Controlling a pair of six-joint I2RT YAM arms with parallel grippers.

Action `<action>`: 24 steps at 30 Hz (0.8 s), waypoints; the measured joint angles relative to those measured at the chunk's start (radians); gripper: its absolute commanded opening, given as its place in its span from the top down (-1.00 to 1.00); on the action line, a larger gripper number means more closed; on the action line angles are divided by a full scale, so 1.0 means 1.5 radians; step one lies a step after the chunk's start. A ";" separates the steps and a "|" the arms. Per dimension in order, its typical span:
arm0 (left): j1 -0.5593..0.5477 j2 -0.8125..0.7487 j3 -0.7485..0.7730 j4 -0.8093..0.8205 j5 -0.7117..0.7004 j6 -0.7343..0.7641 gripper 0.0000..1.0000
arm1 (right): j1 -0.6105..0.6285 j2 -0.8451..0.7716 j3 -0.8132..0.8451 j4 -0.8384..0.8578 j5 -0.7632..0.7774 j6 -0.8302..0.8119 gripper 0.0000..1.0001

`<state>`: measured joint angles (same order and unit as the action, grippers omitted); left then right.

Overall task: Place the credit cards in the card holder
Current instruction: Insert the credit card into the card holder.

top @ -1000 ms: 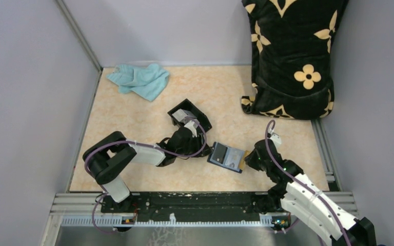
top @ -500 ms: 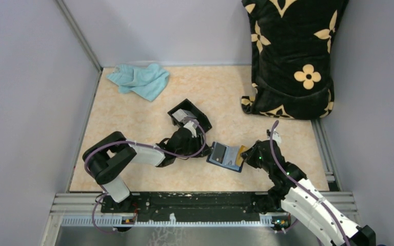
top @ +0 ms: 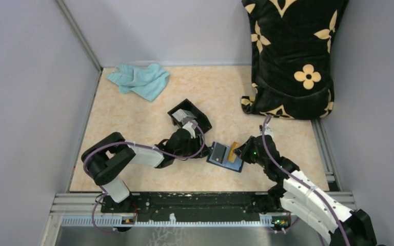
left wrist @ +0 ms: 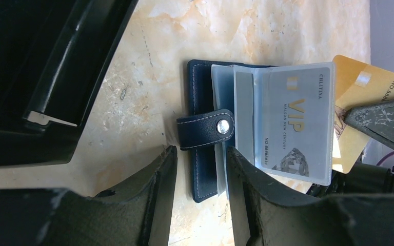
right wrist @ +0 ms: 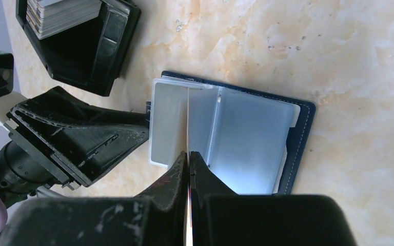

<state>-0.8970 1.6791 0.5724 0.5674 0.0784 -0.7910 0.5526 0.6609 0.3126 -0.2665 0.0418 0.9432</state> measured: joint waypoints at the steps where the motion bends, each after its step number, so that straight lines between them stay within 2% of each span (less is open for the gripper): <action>1: 0.000 0.000 -0.001 0.001 0.000 -0.001 0.06 | 0.000 0.004 0.000 0.004 -0.002 0.000 1.00; 15: 0.000 -0.022 -0.040 0.026 -0.006 -0.016 0.07 | -0.001 0.108 0.000 0.116 -0.036 -0.010 1.00; 24: 0.000 -0.109 -0.066 -0.030 -0.041 0.001 0.09 | -0.001 0.084 -0.006 0.113 -0.036 -0.012 1.00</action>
<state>-0.8970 1.5154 0.4728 0.5232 0.0170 -0.7902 0.5514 0.7876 0.3042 -0.0963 -0.0128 0.9249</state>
